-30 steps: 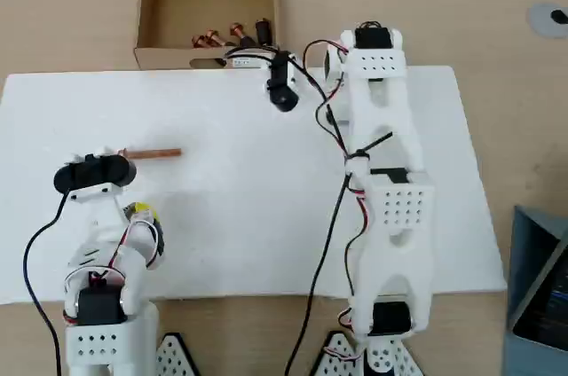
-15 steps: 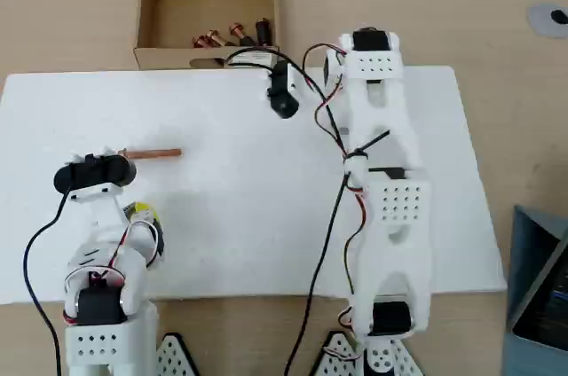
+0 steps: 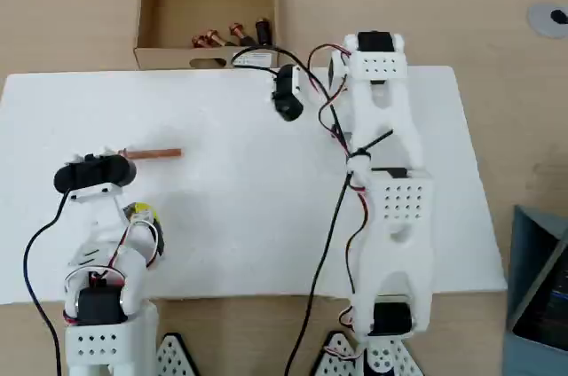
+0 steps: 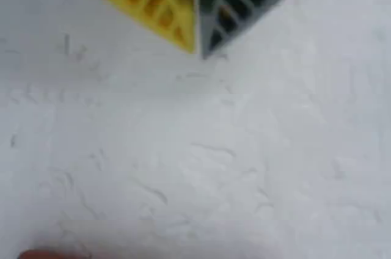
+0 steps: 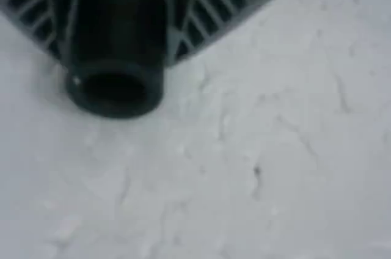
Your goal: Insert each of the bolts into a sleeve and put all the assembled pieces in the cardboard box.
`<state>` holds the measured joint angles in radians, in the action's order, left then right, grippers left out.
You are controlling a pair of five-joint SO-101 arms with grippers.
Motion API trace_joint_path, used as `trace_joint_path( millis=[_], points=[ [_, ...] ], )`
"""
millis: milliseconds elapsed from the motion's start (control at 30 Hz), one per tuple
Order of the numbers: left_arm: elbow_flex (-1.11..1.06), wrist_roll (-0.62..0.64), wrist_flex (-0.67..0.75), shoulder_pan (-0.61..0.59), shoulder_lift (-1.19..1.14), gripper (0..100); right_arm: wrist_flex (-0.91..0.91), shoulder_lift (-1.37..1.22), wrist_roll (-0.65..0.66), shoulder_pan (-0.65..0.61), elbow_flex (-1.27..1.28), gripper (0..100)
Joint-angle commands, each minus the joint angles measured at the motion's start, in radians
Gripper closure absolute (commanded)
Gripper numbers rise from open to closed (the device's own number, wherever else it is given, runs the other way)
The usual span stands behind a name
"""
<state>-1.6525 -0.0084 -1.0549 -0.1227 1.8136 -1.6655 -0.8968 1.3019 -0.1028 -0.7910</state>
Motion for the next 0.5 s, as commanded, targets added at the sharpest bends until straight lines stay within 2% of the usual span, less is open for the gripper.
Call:
trace_joint_path(
  millis=[0,133,300,467],
  points=[
    [0.006,0.002,0.006,-0.008,0.007,100,-0.002,-0.025,-0.034,0.015,-0.024,92.9],
    [0.006,0.002,0.006,-0.008,0.007,100,-0.002,-0.031,-0.046,0.016,-0.025,98.8],
    [0.006,0.002,0.006,-0.008,0.007,100,-0.063,-0.008,-0.078,0.015,-0.102,98.8],
    [0.006,-0.002,0.006,-0.002,0.007,100,-0.114,0.001,-0.176,0.012,-0.242,98.8]
  ],
)
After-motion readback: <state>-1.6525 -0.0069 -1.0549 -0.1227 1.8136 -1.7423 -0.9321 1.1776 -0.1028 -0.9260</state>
